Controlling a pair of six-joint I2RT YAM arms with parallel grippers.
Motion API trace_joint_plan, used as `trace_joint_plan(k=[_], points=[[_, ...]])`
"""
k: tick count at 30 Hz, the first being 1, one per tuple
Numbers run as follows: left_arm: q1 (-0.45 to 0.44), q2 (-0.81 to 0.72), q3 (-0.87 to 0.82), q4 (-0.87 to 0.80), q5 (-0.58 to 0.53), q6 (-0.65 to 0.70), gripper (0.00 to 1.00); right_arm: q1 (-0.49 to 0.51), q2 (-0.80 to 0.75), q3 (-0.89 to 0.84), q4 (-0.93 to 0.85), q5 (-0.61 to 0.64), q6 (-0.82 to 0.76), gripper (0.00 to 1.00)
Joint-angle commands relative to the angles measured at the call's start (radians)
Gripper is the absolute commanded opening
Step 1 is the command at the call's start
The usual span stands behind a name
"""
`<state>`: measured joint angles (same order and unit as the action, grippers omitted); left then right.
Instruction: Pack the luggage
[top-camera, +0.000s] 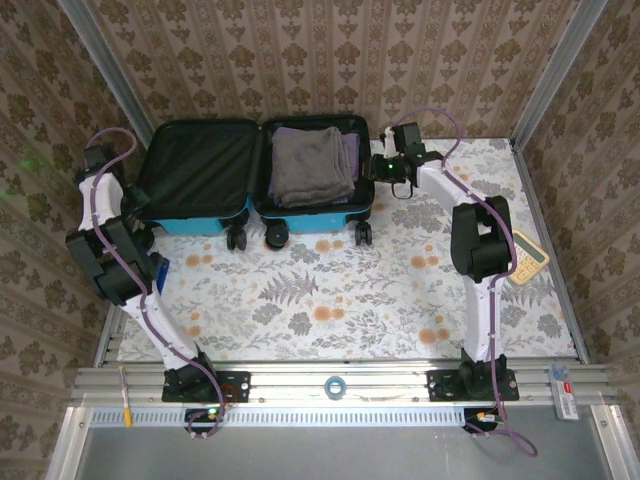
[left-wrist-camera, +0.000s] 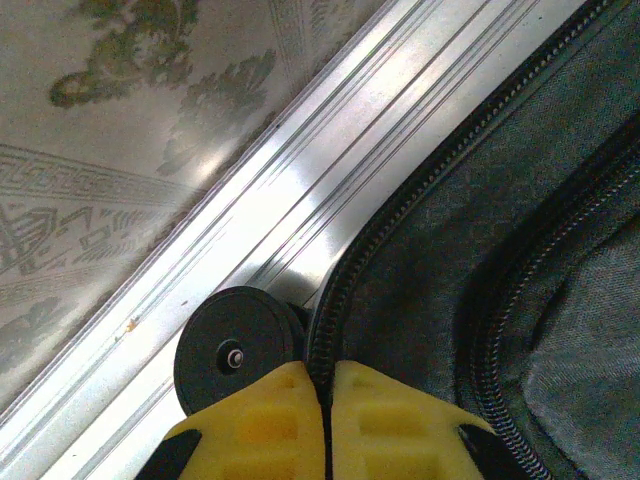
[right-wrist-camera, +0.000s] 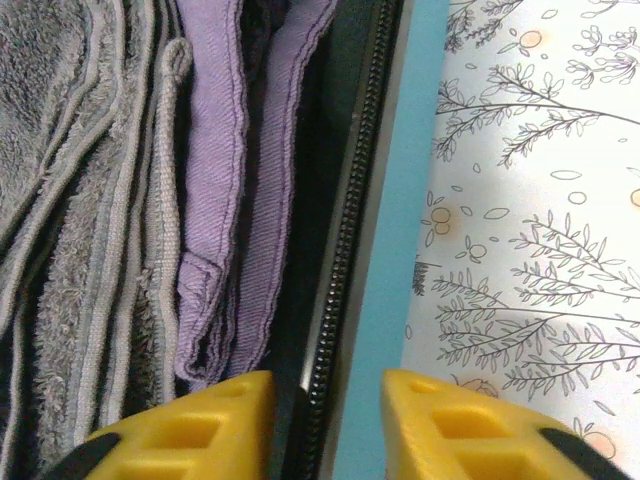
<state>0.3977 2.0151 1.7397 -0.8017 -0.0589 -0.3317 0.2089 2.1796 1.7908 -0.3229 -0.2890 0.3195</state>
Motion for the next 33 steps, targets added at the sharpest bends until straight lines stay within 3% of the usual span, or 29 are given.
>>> trace_joint_plan(k=[1, 9, 27, 33], points=[[-0.037, -0.027, 0.014, -0.028, 0.057, 0.058, 0.0, 0.012, 0.019, 0.03, -0.034, -0.014, -0.014, 0.28], [-0.071, -0.104, -0.006, -0.031, 0.043, 0.084, 0.0, 0.027, -0.023, -0.024, -0.036, -0.019, -0.03, 0.0], [-0.176, -0.395, -0.118, -0.039, -0.028, 0.085, 0.0, 0.074, -0.243, -0.295, 0.002, 0.005, -0.049, 0.0], [-0.255, -0.482, -0.136, -0.036, -0.044, 0.078, 0.0, 0.085, -0.299, -0.361, 0.02, 0.013, -0.035, 0.0]])
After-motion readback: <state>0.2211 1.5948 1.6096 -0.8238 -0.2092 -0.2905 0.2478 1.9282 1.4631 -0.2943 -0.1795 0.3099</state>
